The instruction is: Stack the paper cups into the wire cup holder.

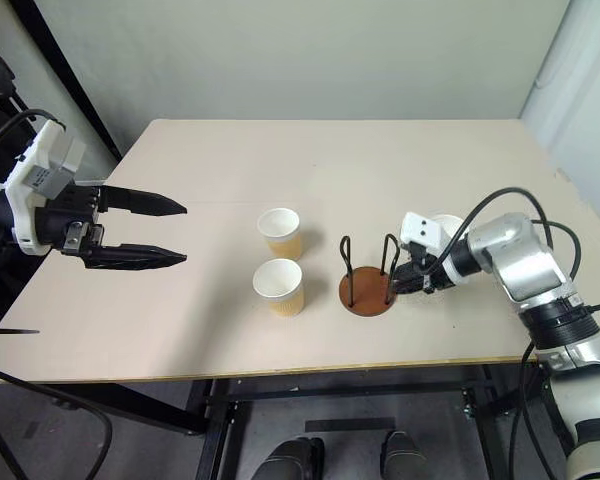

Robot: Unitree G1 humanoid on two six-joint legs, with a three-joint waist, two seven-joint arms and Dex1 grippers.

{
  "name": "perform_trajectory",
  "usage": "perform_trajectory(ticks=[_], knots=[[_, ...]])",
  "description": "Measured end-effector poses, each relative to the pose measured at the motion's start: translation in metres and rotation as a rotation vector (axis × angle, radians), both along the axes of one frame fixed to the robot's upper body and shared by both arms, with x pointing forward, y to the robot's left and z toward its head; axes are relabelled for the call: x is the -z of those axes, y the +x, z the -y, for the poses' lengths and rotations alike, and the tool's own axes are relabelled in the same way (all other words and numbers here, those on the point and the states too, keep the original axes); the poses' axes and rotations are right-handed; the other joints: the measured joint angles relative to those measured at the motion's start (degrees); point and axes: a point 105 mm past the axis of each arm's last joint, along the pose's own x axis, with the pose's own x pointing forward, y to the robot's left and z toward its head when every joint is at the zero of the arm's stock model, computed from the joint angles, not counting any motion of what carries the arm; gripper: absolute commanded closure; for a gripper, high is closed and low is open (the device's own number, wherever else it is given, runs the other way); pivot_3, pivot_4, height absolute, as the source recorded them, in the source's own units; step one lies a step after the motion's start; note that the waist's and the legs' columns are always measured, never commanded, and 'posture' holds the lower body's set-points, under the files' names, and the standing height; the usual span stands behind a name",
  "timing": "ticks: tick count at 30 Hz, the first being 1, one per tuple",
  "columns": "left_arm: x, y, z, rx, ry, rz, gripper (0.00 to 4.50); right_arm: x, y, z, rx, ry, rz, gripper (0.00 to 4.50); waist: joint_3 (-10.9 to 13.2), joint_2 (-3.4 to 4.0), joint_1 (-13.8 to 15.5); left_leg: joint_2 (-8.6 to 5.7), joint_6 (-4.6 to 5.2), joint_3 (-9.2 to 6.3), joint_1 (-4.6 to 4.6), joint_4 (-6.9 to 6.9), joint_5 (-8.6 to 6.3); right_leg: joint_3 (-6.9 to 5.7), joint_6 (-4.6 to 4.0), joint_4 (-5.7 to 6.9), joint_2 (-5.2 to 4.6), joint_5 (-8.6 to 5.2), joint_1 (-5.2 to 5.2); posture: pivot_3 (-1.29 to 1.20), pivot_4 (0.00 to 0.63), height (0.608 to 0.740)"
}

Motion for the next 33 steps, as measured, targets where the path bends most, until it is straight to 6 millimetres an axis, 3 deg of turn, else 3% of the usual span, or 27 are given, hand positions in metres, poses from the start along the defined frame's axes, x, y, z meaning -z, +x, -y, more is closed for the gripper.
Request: perform_trajectory(ticks=[5, 7, 11, 15, 19, 22, 26, 33], knots=[[0.000, -0.001, 0.002, 0.003, 0.005, 0.006, 0.20, 0.001, 0.002, 0.003, 0.010, -0.018, 0.016, 0.51, 0.00, -0.01, 0.01, 0.01, 0.05, 0.00, -0.04, -0.13, 0.01, -0.03, 0.02, -0.19, 0.01, -0.01, 0.00, 0.00, 0.150, 0.740], [-0.001, -0.001, 0.003, 0.005, 0.008, 0.011, 0.20, 0.002, 0.001, 0.011, 0.025, -0.036, 0.018, 0.04, 0.00, -0.01, 0.03, 0.01, 0.09, 0.00, -0.05, -0.16, 0.00, -0.03, 0.03, -0.24, 0.00, -0.03, 0.00, 0.00, 0.150, 0.740], [0.002, 0.000, 0.002, -0.013, 0.001, -0.001, 0.20, 0.000, -0.009, 0.035, 0.057, -0.075, 0.000, 0.04, 0.00, 0.00, 0.44, 0.00, 0.11, 0.00, -0.16, -0.15, -0.08, -0.05, 0.11, -0.26, 0.00, -0.15, -0.03, 0.00, 0.150, 0.740], [0.003, 0.001, 0.002, -0.018, -0.010, -0.002, 0.20, -0.030, -0.015, 0.054, 0.080, -0.084, 0.067, 0.04, -0.01, -0.02, 0.48, 0.01, 0.09, 0.00, -0.17, -0.13, -0.12, -0.06, 0.17, -0.25, 0.00, -0.19, -0.03, 0.00, 0.150, 0.740], [0.002, 0.002, 0.004, -0.013, -0.025, 0.004, 0.20, -0.066, -0.001, 0.059, 0.113, -0.077, 0.205, 0.04, -0.01, -0.02, 0.01, 0.03, 0.12, 0.01, 0.02, -0.15, -0.08, -0.02, 0.15, -0.16, 0.01, -0.17, 0.04, 0.00, 0.150, 0.740], [0.000, 0.004, 0.005, -0.006, -0.036, 0.016, 0.20, -0.079, 0.015, 0.073, 0.161, -0.130, 0.302, 0.04, -0.01, -0.02, 0.05, 0.04, 0.14, -0.05, 0.08, -0.15, -0.05, -0.04, 0.14, -0.14, 0.01, -0.17, 0.10, 0.00, 0.150, 0.740], [-0.001, 0.005, 0.005, -0.007, -0.041, 0.026, 0.20, -0.065, 0.029, 0.084, 0.167, -0.225, 0.317, 0.04, -0.01, -0.01, 0.07, 0.04, 0.16, -0.05, 0.05, -0.16, -0.06, -0.05, 0.14, -0.17, 0.00, -0.16, 0.08, 0.00, 0.150, 0.740], [-0.001, 0.005, 0.005, -0.011, -0.041, 0.028, 0.20, -0.046, 0.046, 0.082, 0.102, -0.336, 0.321, 0.04, 0.01, 0.01, 0.06, 0.07, 0.20, -0.04, 0.00, -0.21, -0.12, -0.09, 0.20, -0.20, 0.00, -0.19, 0.01, 0.00, 0.150, 0.740]])
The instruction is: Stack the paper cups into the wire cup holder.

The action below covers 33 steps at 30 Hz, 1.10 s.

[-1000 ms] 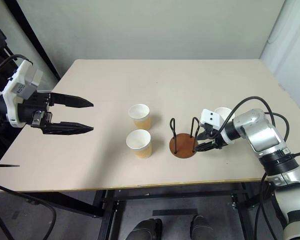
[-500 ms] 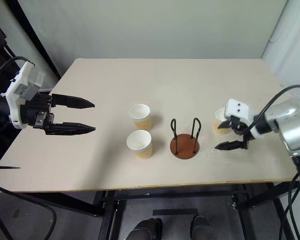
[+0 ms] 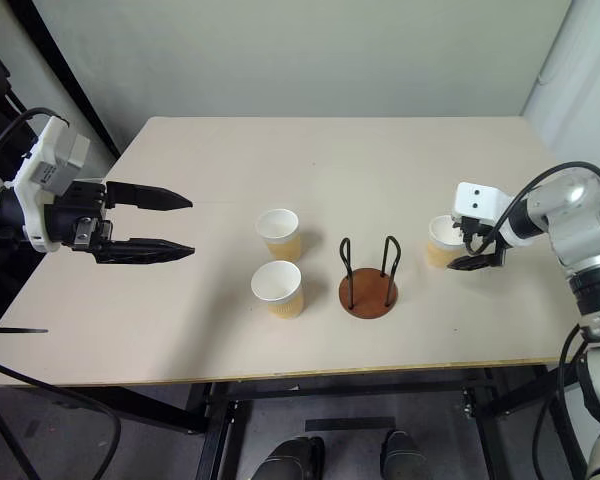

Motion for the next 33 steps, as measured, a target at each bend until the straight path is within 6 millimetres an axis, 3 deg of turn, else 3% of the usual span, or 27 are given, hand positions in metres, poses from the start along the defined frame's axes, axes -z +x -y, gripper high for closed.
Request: perform_trajectory(ticks=[3, 6, 9, 16, 21, 25, 30, 33], knots=[[0.001, 0.000, -0.001, -0.010, 0.003, 0.000, 0.20, 0.005, 0.006, -0.002, -0.022, -0.043, 0.004, 0.04, 0.00, 0.00, -0.02, 0.01, -0.01, 0.00, 0.01, -0.02, -0.01, -0.02, -0.01, 0.00, 0.00, 0.00, 0.01, 0.00, 0.150, 0.740], [0.003, -0.001, -0.001, -0.013, 0.006, -0.003, 0.20, 0.017, 0.011, 0.003, -0.029, -0.097, -0.016, 0.57, 0.00, 0.00, -0.01, 0.01, -0.03, -0.01, 0.02, -0.01, -0.02, -0.02, -0.03, 0.00, 0.00, 0.02, 0.02, 0.00, 0.150, 0.740], [0.003, -0.001, -0.002, -0.018, 0.010, -0.005, 0.20, 0.024, 0.012, 0.007, -0.035, -0.125, -0.030, 1.68, 0.01, 0.01, 0.06, 0.01, -0.07, -0.01, 0.01, -0.01, -0.05, -0.02, -0.06, 0.01, -0.01, 0.04, 0.01, 0.00, 0.150, 0.740], [0.003, -0.001, -0.003, -0.020, 0.010, -0.002, 0.20, 0.017, 0.015, 0.004, -0.061, -0.139, -0.026, 4.33, 0.01, 0.01, 0.04, 0.02, -0.67, -0.02, 0.02, -0.01, -0.41, -0.03, -0.10, 0.01, -0.01, 0.06, 0.01, 0.00, 0.150, 0.740], [0.003, -0.001, -0.003, -0.019, 0.012, 0.003, 0.20, -0.003, 0.008, 0.010, -0.065, -0.122, -0.018, 4.46, 0.01, 0.03, 0.17, 0.02, -0.65, -0.01, -0.03, -0.01, -0.40, -0.05, -0.10, -0.03, -0.02, 0.06, 0.00, 0.00, 0.150, 0.740], [0.003, 0.000, -0.003, -0.018, 0.011, 0.007, 0.20, -0.047, -0.003, 0.005, -0.090, -0.089, 0.060, 4.46, 0.02, 0.03, 0.09, 0.02, -0.65, -0.01, -0.02, -0.05, -0.39, -0.05, -0.13, -0.03, -0.01, 0.03, -0.02, 0.00, 0.150, 0.740], [0.001, 0.003, -0.003, -0.011, 0.003, 0.016, 0.20, -0.100, -0.039, -0.044, -0.266, -0.015, 0.136, 4.46, 0.02, 0.03, -0.27, 0.05, -0.55, 0.00, 0.06, -0.14, -0.29, -0.07, -0.16, 0.00, 0.03, -0.08, -0.01, 0.00, 0.150, 0.740], [0.003, 0.006, -0.001, -0.005, 0.009, 0.017, 0.20, -0.114, -0.062, -0.074, -0.387, 0.005, 0.165, 4.46, 0.01, 0.02, -0.33, 0.05, -0.22, -0.03, 0.07, -0.14, -0.09, -0.07, -0.27, 0.03, 0.05, -0.23, 0.03, 0.00, 0.150, 0.740]])
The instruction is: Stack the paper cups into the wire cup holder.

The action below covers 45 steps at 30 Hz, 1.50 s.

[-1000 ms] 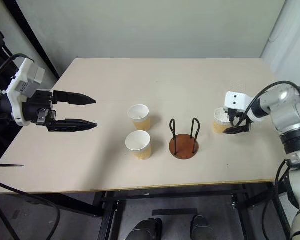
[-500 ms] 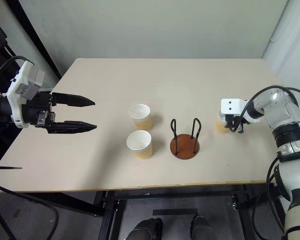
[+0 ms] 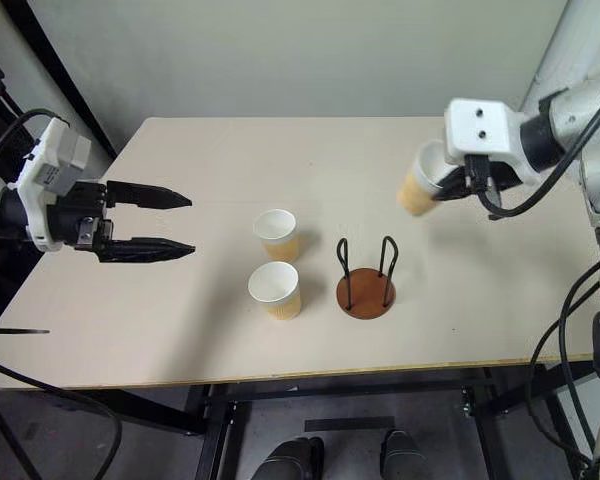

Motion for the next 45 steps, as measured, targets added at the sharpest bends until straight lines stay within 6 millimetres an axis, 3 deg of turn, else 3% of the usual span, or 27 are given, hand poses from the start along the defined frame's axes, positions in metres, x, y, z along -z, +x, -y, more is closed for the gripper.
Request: perform_trajectory(ticks=[5, 33, 36, 45], knots=[[0.001, 0.004, 0.002, 0.014, -0.014, 0.000, 0.20, 0.008, -0.010, -0.023, -0.086, -0.032, -0.013, 4.46, -0.01, -0.01, 0.02, -0.05, 0.07, -0.01, -0.04, 0.04, 0.04, 0.01, -0.09, -0.01, -0.01, -0.04, 0.00, 0.00, 0.150, 0.740], [0.001, 0.005, 0.002, 0.015, -0.007, 0.005, 0.20, 0.064, -0.012, -0.043, -0.235, -0.217, -0.044, 4.46, -0.01, -0.02, 0.02, -0.02, 0.13, -0.03, 0.03, 0.28, 0.08, -0.02, -0.01, 0.38, -0.01, -0.08, -0.02, 0.00, 0.150, 0.740], [0.001, 0.005, 0.002, 0.015, -0.007, 0.005, 0.20, 0.070, -0.010, -0.045, -0.235, -0.223, -0.042, 3.92, -0.01, -0.02, 0.01, -0.02, 0.13, -0.03, 0.02, 0.33, 0.08, -0.02, -0.01, 0.42, -0.01, -0.08, -0.01, 0.00, 0.150, 0.740], [0.001, 0.005, 0.002, 0.015, -0.007, 0.004, 0.20, 0.076, -0.006, -0.048, -0.209, -0.188, -0.056, 0.97, -0.01, -0.02, 0.02, -0.03, 0.13, -0.03, 0.01, 0.34, 0.08, -0.02, -0.02, 0.42, -0.01, -0.08, -0.02, 0.00, 0.150, 0.740]])
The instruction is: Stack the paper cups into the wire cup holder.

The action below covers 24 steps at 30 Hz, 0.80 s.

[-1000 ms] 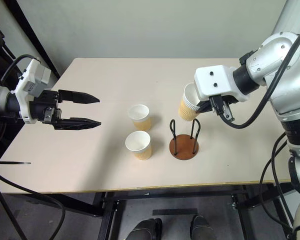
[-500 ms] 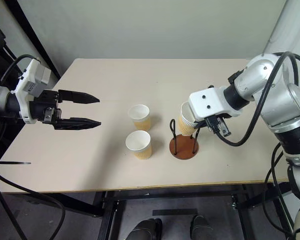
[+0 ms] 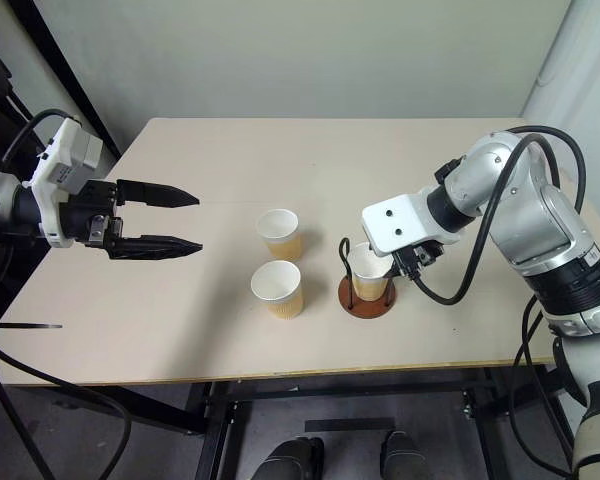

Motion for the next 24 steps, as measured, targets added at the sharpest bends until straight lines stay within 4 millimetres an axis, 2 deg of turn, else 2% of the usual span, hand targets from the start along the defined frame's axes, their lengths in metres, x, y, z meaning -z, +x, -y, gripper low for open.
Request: perform_trajectory(ticks=[1, 5, 9, 12, 18, 24], knots=[[0.000, 0.000, 0.000, 0.000, 0.000, 0.000, 0.20, -0.002, 0.001, -0.002, 0.011, 0.025, -0.005, 0.62, 0.00, 0.00, 0.00, 0.00, 0.00, 0.00, 0.00, 0.00, 0.00, 0.00, 0.00, 0.00, 0.00, 0.00, 0.00, 0.00, 0.150, 0.740], [0.001, -0.001, 0.003, 0.016, 0.007, 0.005, 0.20, -0.019, -0.003, -0.011, 0.090, 0.240, -0.126, 0.62, 0.00, 0.00, 0.02, -0.02, -0.03, 0.03, -0.05, -0.01, 0.01, 0.01, 0.02, -0.01, 0.00, -0.02, -0.03, 0.00, 0.150, 0.740], [0.007, -0.004, 0.010, 0.061, 0.058, 0.001, 0.20, -0.053, -0.012, -0.005, 0.170, 0.453, -0.232, 0.62, 0.00, 0.00, 0.32, -0.08, -0.04, 0.01, -0.09, -0.02, 0.00, 0.03, -0.04, -0.05, 0.00, -0.10, -0.02, 0.00, 0.150, 0.740], [0.015, -0.006, 0.017, 0.111, 0.120, -0.010, 0.20, -0.068, -0.021, 0.002, 0.205, 0.529, -0.258, 0.62, -0.01, -0.02, 0.44, -0.09, -0.05, -0.03, -0.08, -0.03, -0.02, 0.03, -0.09, -0.06, 0.00, -0.14, 0.00, 0.00, 0.150, 0.740], [0.037, -0.004, 0.029, 0.234, 0.370, 0.055, 0.20, -0.069, -0.027, 0.009, 0.263, 0.578, -0.275, 0.62, -0.01, -0.01, 0.43, -0.08, -0.05, -0.04, -0.04, -0.03, -0.02, 0.06, -0.08, 0.01, 0.01, -0.14, -0.01, 0.00, 0.150, 0.740], [0.051, 0.003, 0.047, 0.343, 0.463, 0.139, 0.20, -0.067, -0.032, 0.007, 0.278, 0.587, -0.280, 0.62, -0.01, -0.01, 0.50, -0.09, -0.01, -0.03, -0.07, 0.02, -0.01, 0.07, -0.04, 0.02, 0.00, -0.16, -0.01, 0.00, 0.150, 0.740]])
